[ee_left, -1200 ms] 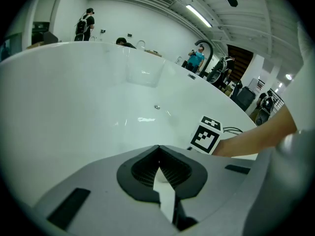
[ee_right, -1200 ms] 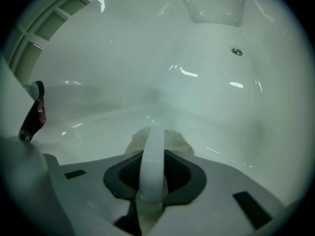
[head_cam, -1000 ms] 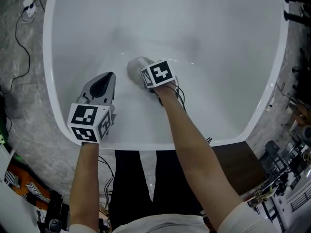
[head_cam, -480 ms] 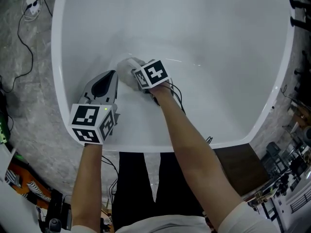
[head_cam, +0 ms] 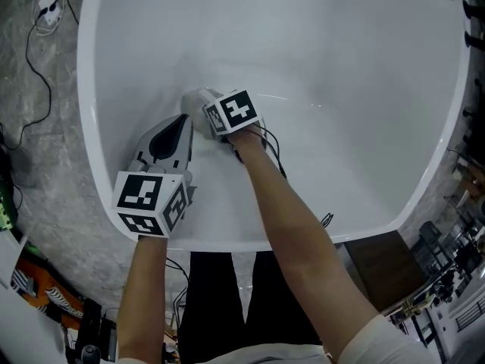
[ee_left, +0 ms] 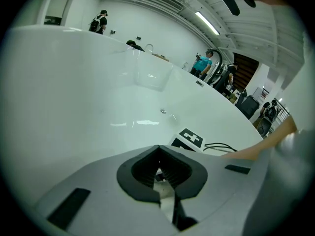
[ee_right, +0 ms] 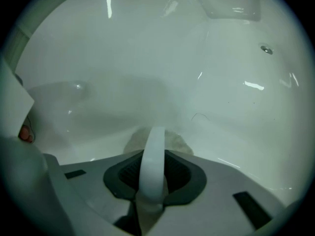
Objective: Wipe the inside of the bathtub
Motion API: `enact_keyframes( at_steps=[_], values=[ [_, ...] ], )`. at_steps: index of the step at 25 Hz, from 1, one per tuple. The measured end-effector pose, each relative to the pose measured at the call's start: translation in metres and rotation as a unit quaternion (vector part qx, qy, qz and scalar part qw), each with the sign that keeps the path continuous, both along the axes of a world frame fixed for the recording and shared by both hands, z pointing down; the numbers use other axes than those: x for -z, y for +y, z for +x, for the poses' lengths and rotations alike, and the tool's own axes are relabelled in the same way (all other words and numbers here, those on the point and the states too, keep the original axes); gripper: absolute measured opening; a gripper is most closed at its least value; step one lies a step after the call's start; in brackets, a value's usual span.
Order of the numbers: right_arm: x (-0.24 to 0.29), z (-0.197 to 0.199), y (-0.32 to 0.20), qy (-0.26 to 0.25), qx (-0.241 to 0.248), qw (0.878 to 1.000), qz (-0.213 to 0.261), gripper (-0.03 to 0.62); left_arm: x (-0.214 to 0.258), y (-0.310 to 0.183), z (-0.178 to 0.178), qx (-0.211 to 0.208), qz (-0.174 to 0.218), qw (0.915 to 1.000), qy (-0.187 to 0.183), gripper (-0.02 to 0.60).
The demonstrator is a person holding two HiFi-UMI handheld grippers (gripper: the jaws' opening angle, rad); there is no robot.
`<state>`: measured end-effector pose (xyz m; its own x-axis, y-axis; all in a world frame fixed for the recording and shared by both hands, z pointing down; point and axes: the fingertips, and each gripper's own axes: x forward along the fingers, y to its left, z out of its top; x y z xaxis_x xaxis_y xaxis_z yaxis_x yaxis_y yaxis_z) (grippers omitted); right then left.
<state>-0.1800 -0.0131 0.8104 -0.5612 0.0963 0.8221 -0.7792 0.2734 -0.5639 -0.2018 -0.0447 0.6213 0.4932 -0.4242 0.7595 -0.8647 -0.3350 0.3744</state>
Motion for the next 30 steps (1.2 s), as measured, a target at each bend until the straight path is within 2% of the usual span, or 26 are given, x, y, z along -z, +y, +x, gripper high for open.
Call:
enact_keyframes(
  at_steps=[4, 14, 25, 30],
  values=[
    [-0.016, 0.003, -0.007, 0.003, -0.027, 1.000, -0.006, 0.095, -0.004, -0.002, 0.002, -0.005, 0.002, 1.0000, 0.004, 0.005],
    [-0.053, 0.020, -0.020, 0.047, -0.038, 0.998, 0.013, 0.095, -0.015, -0.004, 0.008, -0.005, 0.003, 1.0000, 0.007, 0.005],
    [-0.070, 0.064, -0.020, 0.074, -0.052, 0.996, 0.002, 0.095, -0.019, -0.002, 0.017, -0.017, 0.006, 0.9998, 0.003, 0.005],
    [-0.070, 0.093, -0.015, 0.088, -0.056, 0.995, -0.004, 0.095, -0.024, 0.001, 0.032, -0.039, -0.001, 0.9992, 0.006, 0.005]
  ],
)
